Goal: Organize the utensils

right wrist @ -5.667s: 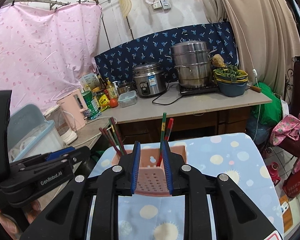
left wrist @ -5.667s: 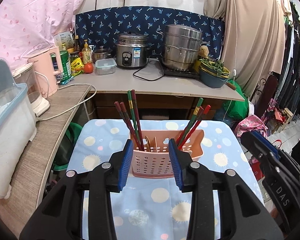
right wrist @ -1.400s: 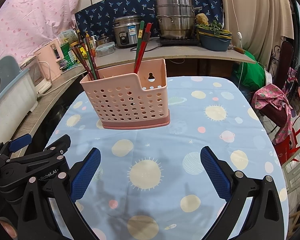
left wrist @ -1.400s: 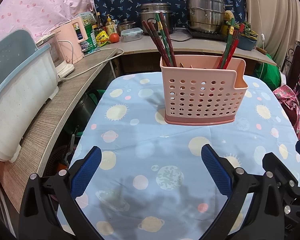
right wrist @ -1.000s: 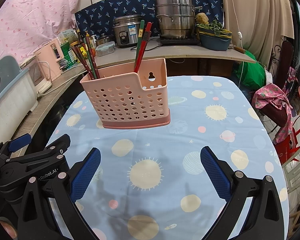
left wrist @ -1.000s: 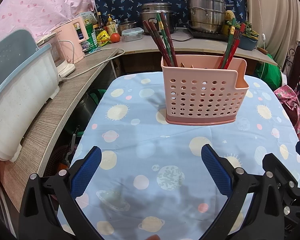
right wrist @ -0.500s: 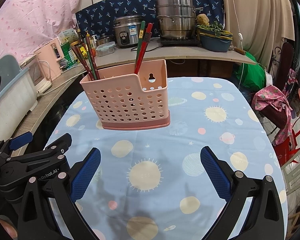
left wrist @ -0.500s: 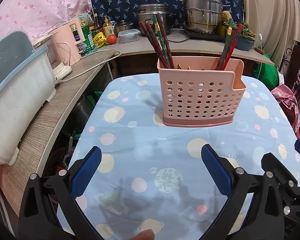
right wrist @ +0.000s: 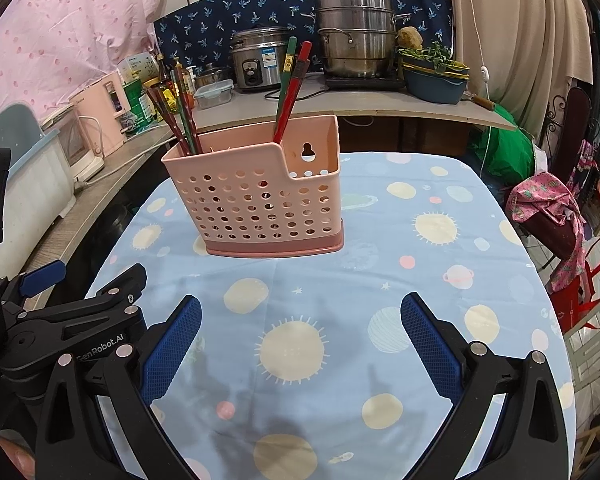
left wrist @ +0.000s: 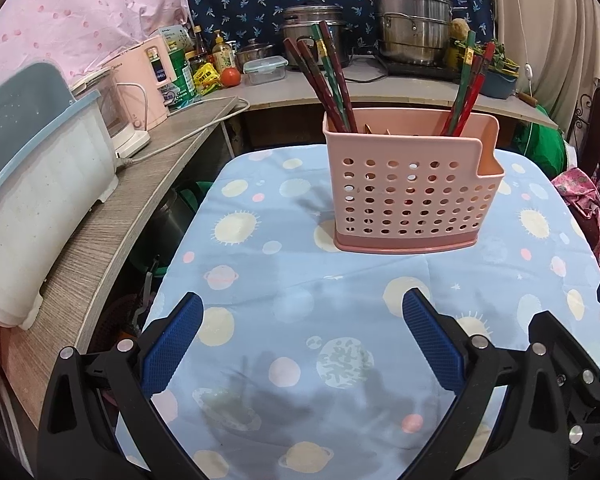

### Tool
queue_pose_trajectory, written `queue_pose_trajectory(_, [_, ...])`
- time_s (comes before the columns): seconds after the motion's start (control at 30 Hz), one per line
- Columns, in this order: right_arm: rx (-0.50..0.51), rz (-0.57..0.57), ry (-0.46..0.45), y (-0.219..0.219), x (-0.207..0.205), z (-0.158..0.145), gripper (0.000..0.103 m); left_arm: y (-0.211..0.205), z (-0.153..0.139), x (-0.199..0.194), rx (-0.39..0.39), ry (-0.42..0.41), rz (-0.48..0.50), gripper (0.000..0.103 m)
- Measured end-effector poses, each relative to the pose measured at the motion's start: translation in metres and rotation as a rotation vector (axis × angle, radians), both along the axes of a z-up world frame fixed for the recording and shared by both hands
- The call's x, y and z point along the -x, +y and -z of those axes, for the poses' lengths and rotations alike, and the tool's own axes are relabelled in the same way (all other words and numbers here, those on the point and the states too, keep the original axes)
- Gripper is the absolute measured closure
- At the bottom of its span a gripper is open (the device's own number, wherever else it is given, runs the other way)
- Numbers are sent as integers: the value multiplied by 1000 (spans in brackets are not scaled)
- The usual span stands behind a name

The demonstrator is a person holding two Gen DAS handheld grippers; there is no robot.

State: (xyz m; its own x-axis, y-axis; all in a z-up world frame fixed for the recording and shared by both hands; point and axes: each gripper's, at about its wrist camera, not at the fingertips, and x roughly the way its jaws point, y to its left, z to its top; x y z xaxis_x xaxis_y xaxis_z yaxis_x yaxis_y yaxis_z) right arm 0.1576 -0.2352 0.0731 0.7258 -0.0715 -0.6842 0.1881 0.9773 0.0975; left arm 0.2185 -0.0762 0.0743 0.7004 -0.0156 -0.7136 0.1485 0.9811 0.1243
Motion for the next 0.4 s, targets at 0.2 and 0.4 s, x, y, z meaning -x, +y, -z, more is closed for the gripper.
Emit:
queue_pose_trajectory(0.2, [-2,2,0,-1,0,0,7,-1,0,-1,-8,4,4,8])
queue_pose_trajectory(0.4, [-4,9,0,-2,-1,2,7,1,4,-4,-12,27,-4,7])
